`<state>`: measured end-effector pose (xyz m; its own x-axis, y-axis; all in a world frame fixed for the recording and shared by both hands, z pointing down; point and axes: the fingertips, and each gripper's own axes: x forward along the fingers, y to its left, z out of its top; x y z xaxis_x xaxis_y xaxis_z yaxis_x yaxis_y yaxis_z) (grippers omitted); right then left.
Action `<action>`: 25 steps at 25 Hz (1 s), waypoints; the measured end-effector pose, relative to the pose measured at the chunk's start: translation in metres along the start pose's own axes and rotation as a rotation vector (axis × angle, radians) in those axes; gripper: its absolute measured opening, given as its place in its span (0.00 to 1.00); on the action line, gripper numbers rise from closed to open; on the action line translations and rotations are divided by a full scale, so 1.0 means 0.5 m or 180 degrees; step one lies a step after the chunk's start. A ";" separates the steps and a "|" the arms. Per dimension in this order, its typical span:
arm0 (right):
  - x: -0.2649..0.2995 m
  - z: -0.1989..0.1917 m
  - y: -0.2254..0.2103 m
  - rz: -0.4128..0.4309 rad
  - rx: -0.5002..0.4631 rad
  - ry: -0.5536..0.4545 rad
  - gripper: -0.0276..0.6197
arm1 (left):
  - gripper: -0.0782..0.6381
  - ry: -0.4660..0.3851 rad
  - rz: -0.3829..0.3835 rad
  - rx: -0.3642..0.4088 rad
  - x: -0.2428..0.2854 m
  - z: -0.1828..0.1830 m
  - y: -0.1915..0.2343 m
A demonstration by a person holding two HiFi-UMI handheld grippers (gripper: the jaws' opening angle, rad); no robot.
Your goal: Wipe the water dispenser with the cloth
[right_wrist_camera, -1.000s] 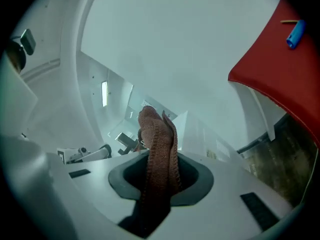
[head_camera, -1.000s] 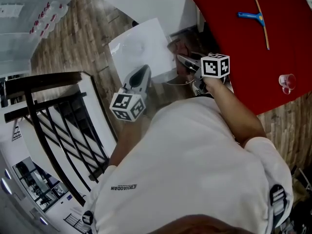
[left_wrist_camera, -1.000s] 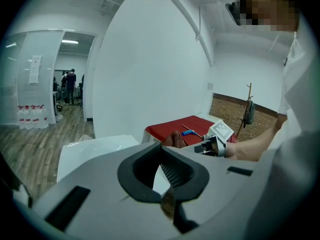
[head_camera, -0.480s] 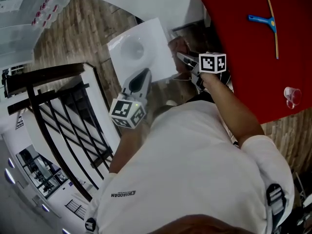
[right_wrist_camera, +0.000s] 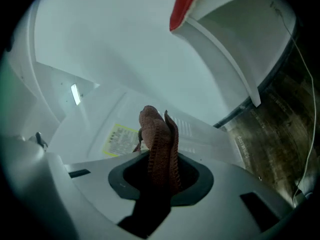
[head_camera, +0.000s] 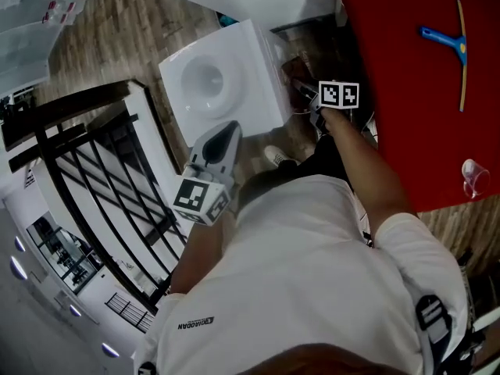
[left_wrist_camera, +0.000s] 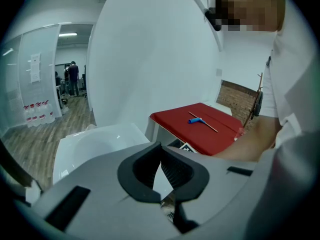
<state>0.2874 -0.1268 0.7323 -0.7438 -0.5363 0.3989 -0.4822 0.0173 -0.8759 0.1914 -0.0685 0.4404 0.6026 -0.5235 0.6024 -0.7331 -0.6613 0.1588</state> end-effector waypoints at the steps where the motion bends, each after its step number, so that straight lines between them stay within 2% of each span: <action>1: 0.011 -0.008 -0.027 -0.0052 0.0043 0.0035 0.18 | 0.10 0.0004 0.0000 -0.0004 0.004 0.000 0.001; 6: 0.059 -0.046 -0.152 -0.0393 0.0149 0.0304 0.18 | 0.10 0.0055 0.0020 0.0033 0.018 0.001 -0.007; 10: 0.086 -0.060 -0.206 -0.0594 0.0192 0.0479 0.18 | 0.10 0.0111 0.0062 -0.0023 0.023 -0.002 -0.001; 19: 0.108 -0.072 -0.248 -0.0920 0.0201 0.0608 0.18 | 0.10 0.0119 0.0125 -0.0135 0.027 -0.010 0.018; 25: 0.095 -0.052 -0.233 -0.0899 0.0167 0.0493 0.18 | 0.10 0.0100 0.0125 -0.0172 0.032 -0.007 0.023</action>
<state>0.2963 -0.1323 0.8601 -0.6477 -0.3788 0.6611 -0.6579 -0.1595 -0.7360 0.1915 -0.0825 0.4543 0.5636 -0.5307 0.6330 -0.7724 -0.6103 0.1761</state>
